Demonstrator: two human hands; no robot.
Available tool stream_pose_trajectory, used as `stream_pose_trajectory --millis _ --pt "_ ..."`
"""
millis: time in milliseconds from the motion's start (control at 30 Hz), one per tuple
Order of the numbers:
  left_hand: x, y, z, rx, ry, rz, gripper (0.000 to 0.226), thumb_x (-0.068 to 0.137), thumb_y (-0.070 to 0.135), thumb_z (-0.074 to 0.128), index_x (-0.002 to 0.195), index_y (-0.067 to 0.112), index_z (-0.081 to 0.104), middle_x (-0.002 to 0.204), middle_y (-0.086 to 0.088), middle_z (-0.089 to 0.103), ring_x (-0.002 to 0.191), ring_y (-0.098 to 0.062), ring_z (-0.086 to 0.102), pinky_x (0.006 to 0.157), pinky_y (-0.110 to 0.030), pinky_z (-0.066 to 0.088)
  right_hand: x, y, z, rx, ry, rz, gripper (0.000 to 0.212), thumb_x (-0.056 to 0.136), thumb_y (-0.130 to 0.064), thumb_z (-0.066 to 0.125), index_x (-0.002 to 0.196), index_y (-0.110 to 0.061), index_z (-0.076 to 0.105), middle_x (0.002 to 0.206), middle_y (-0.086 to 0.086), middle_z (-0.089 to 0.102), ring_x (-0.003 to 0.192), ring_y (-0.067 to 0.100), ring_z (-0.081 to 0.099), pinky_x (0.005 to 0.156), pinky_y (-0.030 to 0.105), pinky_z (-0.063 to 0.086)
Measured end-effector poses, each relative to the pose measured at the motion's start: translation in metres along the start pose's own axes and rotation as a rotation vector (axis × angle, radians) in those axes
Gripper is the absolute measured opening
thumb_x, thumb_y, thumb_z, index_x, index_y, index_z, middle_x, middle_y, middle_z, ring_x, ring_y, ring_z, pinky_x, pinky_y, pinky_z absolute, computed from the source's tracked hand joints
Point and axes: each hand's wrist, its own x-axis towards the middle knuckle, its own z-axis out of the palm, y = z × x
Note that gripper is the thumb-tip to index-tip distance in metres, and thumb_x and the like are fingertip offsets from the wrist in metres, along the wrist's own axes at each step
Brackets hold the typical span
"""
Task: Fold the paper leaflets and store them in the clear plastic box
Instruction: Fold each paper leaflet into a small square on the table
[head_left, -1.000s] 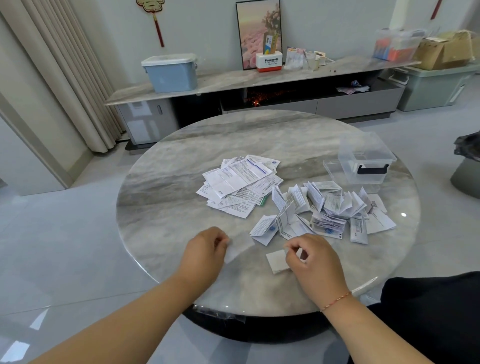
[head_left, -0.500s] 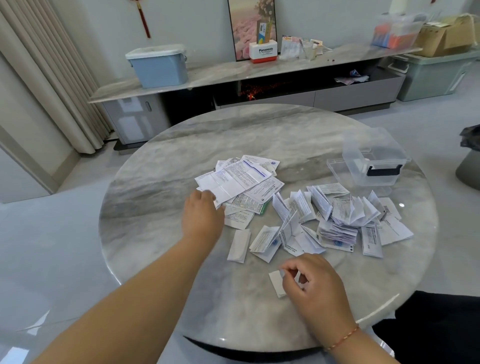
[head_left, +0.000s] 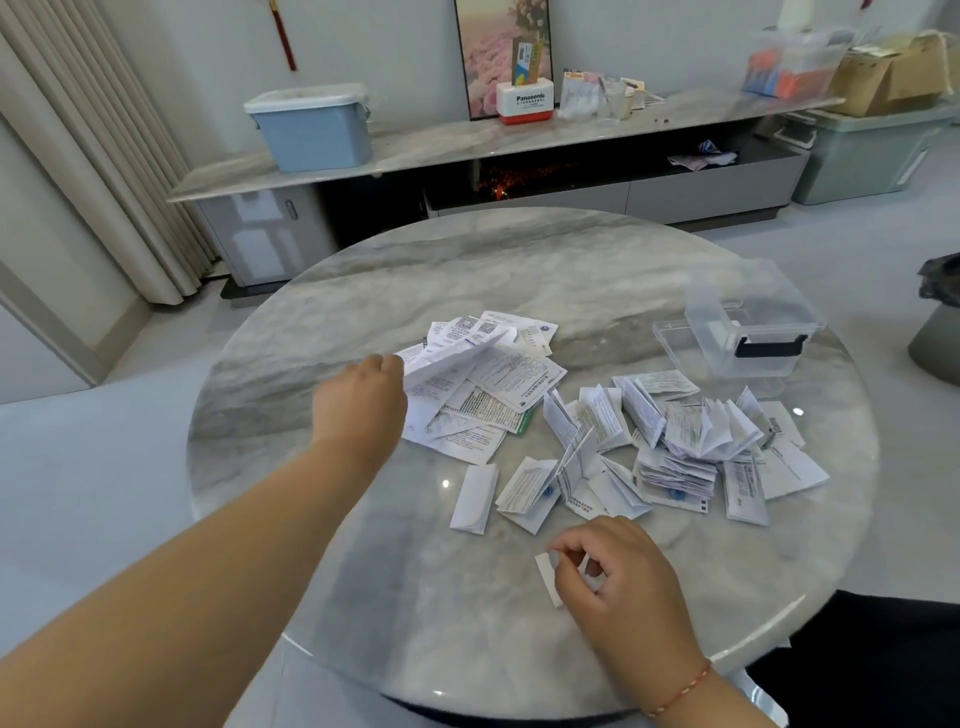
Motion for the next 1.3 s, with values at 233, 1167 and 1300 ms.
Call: stream_pose_trajectory --millis 233,1167,1300 --pt "-0.106 0.013 -0.091 0.054 0.008 0.339 0.039 0.027 -0.010 0.064 0.058 0.010 0.051 0.060 -0.007 0.047 0.026 -0.021 0.032 0.047 -0.013 0.007 -0.010 -0.016 0.000 0.002 -0.025 -0.024 0.038 0.068 -0.027 0.061 0.105 -0.033 0.056 0.090 -0.026 0.049 0.084 -0.010 0.045 0.074 -0.003 0.032" --pt "-0.200 0.029 -0.039 -0.571 -0.078 -0.181 0.059 0.073 0.015 0.072 0.126 0.015 0.047 0.108 0.000 0.055 0.100 -0.017 0.050 0.087 -0.022 0.039 -0.038 -0.027 -0.010 -0.168 -0.323 0.336 0.065 0.083 -0.032 0.062 0.136 -0.029 0.025 0.081 -0.005 0.060 0.081 0.018 0.060 0.072 0.029 0.048" --pt "-0.229 0.056 -0.036 -0.408 -0.100 0.316 0.069 0.057 0.043 0.061 0.120 0.017 0.051 0.113 0.001 0.057 0.100 -0.019 0.050 0.081 -0.030 0.047 -0.043 -0.040 -0.010 -0.086 -0.346 0.444 0.073 0.080 -0.029 0.067 0.139 -0.027 0.023 0.092 -0.003 0.062 0.090 0.018 0.060 0.074 0.023 0.046"
